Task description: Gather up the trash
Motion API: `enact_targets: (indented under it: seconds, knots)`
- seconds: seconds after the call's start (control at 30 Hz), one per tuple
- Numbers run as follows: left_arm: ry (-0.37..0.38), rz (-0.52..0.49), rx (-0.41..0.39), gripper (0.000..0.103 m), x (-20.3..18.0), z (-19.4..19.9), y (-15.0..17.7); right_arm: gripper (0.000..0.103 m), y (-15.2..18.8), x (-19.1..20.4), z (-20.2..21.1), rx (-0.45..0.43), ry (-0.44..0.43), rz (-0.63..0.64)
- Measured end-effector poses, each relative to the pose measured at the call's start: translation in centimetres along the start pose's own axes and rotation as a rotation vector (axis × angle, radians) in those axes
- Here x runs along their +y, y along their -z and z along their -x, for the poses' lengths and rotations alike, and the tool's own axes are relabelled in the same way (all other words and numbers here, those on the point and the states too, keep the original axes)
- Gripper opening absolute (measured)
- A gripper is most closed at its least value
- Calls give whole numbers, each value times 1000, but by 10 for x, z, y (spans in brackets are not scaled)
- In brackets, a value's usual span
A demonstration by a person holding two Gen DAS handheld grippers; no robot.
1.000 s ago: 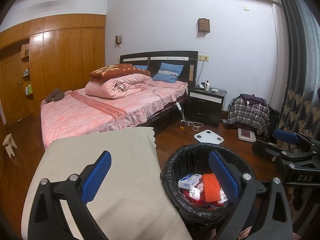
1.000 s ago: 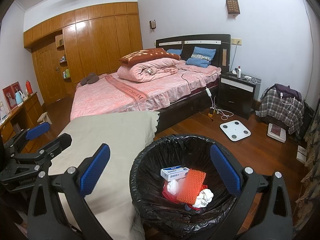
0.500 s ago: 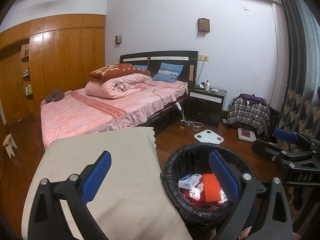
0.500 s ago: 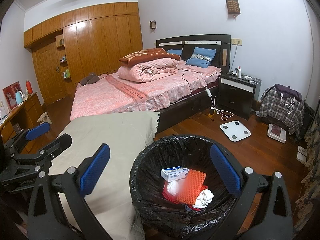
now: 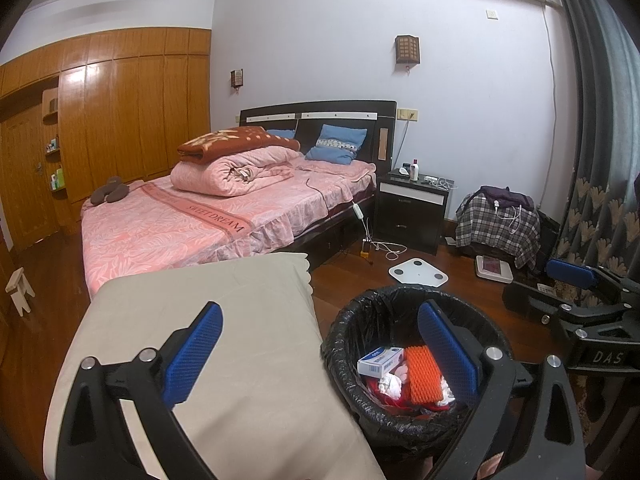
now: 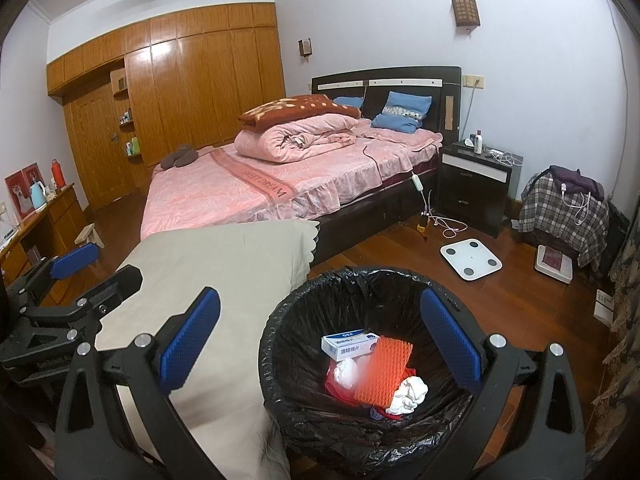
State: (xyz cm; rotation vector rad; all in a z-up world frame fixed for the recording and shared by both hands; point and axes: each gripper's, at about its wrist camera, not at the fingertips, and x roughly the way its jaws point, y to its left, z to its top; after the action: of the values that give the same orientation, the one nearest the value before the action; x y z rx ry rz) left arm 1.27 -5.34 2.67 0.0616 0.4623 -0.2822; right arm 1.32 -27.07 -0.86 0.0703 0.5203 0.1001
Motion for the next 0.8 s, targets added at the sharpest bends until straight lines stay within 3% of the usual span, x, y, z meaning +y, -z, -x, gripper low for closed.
enact_targets:
  seconds: [0.8]
  knots:
    - [1,5,10,96,7,-1,4,98,8,0,-8,16,-7,1]
